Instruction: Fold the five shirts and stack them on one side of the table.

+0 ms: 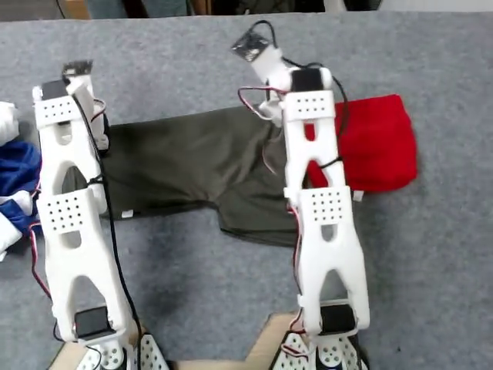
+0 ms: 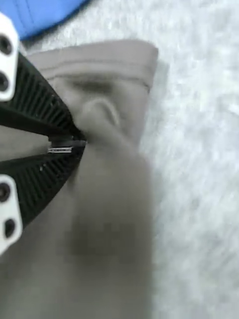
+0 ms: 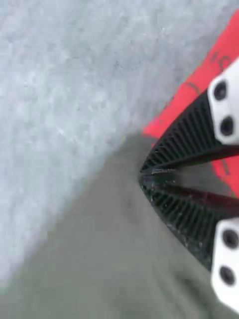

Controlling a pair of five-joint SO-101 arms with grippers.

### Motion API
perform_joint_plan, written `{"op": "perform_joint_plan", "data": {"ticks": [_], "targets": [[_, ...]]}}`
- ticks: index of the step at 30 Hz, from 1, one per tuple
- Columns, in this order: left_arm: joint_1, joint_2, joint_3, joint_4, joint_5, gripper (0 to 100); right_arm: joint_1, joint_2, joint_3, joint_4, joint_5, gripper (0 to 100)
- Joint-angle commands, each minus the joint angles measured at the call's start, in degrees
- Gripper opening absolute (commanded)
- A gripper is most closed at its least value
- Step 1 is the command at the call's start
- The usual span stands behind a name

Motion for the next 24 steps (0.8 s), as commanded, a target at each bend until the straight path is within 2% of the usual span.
{"op": "perform_joint_plan", "data": {"ticks": [1,5,10,13,15,20,24], "targets": [[-2.42,1.76,-5.32,-0.44,3.69,3,4.40,-0.04,0.13,-4.75,-2.02,1.4],[-2.42,3.60,-9.54,1.58,1.93,3,3.87,-1.01,-2.24,-2.73,-2.11,1.4],[-1.54,3.69,-20.79,5.71,0.88,3,0.70,-5.05,-12.00,10.29,-1.93,1.4],[-1.45,3.25,-27.82,5.71,-0.70,3,-1.32,-10.59,-10.59,18.73,-0.18,1.4],[-1.45,1.93,-29.67,5.80,-1.67,3,-0.62,-15.60,-7.25,18.29,-1.67,1.3],[-1.45,-3.16,-28.62,5.80,-3.08,3,-0.09,-35.74,15.16,18.37,3.96,1.4],[-1.71,-9.85,-21.76,5.80,-3.08,3,-0.26,-54.29,41.36,18.02,14.15,1.4]]}}
